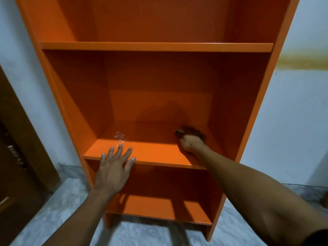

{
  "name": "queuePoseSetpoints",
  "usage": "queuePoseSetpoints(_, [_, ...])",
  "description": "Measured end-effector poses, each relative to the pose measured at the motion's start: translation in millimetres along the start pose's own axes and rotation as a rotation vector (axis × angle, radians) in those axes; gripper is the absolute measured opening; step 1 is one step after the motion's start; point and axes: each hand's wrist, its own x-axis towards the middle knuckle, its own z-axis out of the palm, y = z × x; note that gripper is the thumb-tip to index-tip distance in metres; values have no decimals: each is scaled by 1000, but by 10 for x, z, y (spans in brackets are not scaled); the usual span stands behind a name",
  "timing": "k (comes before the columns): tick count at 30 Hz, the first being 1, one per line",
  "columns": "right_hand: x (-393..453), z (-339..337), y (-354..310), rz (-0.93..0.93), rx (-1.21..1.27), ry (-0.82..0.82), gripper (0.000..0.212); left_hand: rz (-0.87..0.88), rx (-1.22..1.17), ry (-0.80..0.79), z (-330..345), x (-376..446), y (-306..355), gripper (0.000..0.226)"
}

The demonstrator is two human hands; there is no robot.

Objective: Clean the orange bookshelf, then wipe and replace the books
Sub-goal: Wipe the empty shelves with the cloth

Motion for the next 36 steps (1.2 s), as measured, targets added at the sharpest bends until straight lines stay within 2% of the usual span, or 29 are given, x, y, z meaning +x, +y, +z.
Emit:
queuePoseSetpoints(4, [-327,184,-314,-212,-81,11,50,-29,-102,-6,-29,-4,-16,53])
queuePoseSetpoints(6, [-508,302,-423,-341,-91,4,50,-89,-132,4,-62,-4,-62,53])
queuePoseSetpoints(9, [-691,405,-520,-551,-120,-14,44,-196,-31,1,-81,-30,-156,57])
queuePoseSetpoints(11, [-809,451,-593,-675,-80,-51,46,-244,14,-8,-103,-35,-200,60])
queuePoseSetpoints(13, [-920,461,-654,-818,-7,-118,59,-271,31,-8,-131,-34,-214,62])
queuePoseSetpoints(16, [-944,359,-734,-990,207,-152,62,-286,54,3,-145,-35,-268,63])
queuePoseSetpoints(18, [-796,257,-765,-965,327,-30,62,-288,49,7,-142,-38,-325,62])
queuePoseSetpoints(20, [-512,169,-729,-817,415,89,59,-275,36,13,-126,-45,-374,61])
queuePoseSetpoints(22, [-138,165,-618,-648,413,113,51,-263,26,22,-103,-49,-398,60])
queuePoseSetpoints(24, [240,249,-515,-438,252,107,35,-264,4,33,-81,-50,-405,59])
queuePoseSetpoints(26, [522,363,-512,-215,40,85,35,-261,-6,44,-61,-51,-405,59])
queuePoseSetpoints(27, [615,414,-555,-181,-14,62,36,-259,-9,50,-56,-50,-409,59])
queuePoseSetpoints(31, [737,565,-906,-337,-28,-28,41,-243,-37,32,-60,-62,-420,60])
queuePoseSetpoints(33, [641,623,-1080,-433,-34,-70,36,-225,-79,20,-101,-89,-449,60])
queuePoseSetpoints(36, [310,697,-1228,-568,-40,-210,40,-190,-311,140,-228,-183,-559,52])
